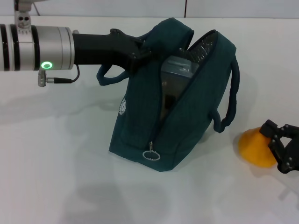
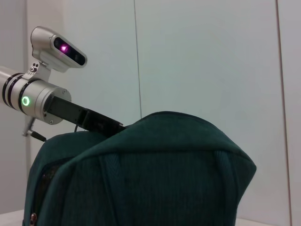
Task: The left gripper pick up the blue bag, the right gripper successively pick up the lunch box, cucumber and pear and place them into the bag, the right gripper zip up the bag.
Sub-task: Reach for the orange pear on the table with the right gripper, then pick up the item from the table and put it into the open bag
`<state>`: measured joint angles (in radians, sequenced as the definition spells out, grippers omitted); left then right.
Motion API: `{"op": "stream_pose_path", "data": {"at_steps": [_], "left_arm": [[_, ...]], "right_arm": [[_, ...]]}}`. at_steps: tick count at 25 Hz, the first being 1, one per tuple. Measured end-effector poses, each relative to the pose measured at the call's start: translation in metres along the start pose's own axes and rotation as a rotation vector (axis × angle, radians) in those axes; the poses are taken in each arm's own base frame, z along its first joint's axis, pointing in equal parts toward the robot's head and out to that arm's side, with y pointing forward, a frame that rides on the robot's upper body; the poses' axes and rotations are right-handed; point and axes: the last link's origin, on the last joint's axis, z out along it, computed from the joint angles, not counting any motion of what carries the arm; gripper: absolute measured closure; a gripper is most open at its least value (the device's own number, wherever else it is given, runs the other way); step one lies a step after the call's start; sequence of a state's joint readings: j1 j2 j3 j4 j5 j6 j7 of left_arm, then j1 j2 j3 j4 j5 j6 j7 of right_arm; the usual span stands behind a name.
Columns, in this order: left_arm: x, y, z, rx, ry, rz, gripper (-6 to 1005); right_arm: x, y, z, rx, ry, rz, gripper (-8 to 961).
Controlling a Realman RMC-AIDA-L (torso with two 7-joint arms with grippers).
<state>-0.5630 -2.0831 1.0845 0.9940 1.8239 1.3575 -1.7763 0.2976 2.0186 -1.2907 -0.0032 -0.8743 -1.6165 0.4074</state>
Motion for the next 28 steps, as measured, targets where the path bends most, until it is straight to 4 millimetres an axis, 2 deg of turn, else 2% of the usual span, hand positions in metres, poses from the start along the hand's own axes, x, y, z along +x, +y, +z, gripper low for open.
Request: {"op": "stream_pose_path", "data": {"at_steps": [6,10,14,17,22,25,28], "left_arm": [[0.000,0.000,0.000,0.000,0.000,0.000,955],[0.000,0.000,0.000,0.000,0.000,0.000,955],[0.001,-0.001,-0.001,0.004,0.003,0.001,955],[0.003,0.000,-0.001,0.002,0.005,0.004,955],[0.008,0.001,-0.002,-0.001,0.007,0.010,956],[0.011,0.002,-0.003,0.000,0.009,0.007,956],[0.012,0.002,-0.003,-0.001,0.009,0.008,956]], "right_arm": [[-0.003,-0.001,0.001,-0.012,-0.009,-0.014,911],[-0.012,-0.001,0.000,-0.032,-0.064,-0.035,921],[-0.035,-0.003,-0.007,-0.071,-0.203,-0.057,923],[-0.059,-0.011,-0.006,-0.127,-0.313,-0.022,922],[-0.096,-0.027,0.015,-0.276,-0.391,0.031,921],[-0.120,-0.034,0.040,-0.381,-0.401,0.071,920],[-0.133,-0.035,0.067,-0.469,-0.364,0.096,919]]}}
